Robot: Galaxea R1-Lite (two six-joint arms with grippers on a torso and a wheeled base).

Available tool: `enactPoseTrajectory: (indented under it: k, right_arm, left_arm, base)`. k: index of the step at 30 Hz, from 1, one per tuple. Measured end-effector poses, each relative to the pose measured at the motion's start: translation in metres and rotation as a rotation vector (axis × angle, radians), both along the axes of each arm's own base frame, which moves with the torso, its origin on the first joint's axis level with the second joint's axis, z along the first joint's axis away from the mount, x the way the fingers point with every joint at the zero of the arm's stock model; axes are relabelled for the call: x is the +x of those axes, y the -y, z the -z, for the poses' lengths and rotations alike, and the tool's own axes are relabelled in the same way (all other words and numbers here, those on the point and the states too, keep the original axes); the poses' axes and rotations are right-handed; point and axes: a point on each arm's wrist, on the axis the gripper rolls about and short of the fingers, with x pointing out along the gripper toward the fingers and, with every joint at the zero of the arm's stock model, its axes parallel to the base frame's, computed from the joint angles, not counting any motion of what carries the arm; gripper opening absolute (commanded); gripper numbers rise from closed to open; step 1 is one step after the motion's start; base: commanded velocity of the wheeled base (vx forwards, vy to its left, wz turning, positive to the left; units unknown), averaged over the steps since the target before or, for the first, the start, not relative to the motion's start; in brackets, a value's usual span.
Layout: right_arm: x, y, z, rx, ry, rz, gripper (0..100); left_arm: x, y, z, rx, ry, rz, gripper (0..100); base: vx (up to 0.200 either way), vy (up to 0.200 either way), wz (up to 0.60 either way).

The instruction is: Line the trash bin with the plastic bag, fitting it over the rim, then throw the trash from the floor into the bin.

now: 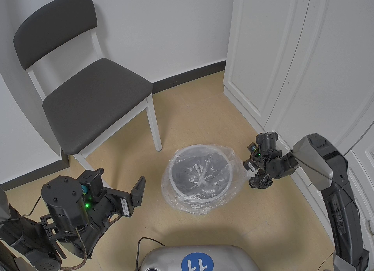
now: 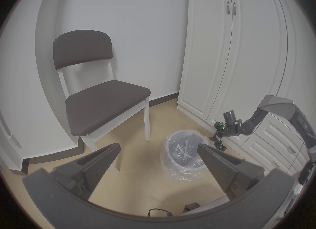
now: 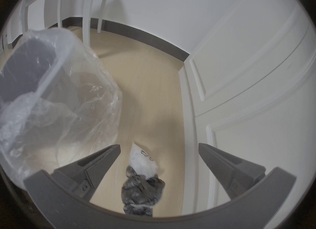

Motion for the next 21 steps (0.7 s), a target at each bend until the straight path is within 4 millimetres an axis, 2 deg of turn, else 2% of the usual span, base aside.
enactPoseTrajectory:
  k: [3,11,21]
  right_arm:
    - [0.004,-0.01,0.017,-0.008,-0.028,-0.026,100]
    - [0.004,-0.025,0.041,0.057,-0.129,-0.156,100]
    - [0.005,-0.029,0.047,0.162,-0.173,-0.245,100]
  left_arm:
    - [0.0,0.0,0.0,0.0,-0.001,-0.001,100]
    - [0.001,0.0,0.001,0.002,-0.005,-0.001,100]
    - [0.001,0.001,0.002,0.002,-0.007,0.001,100]
  base:
    - [0.0,0.0,0.0]
    - [0.0,0.0,0.0]
    - [0.0,0.0,0.0]
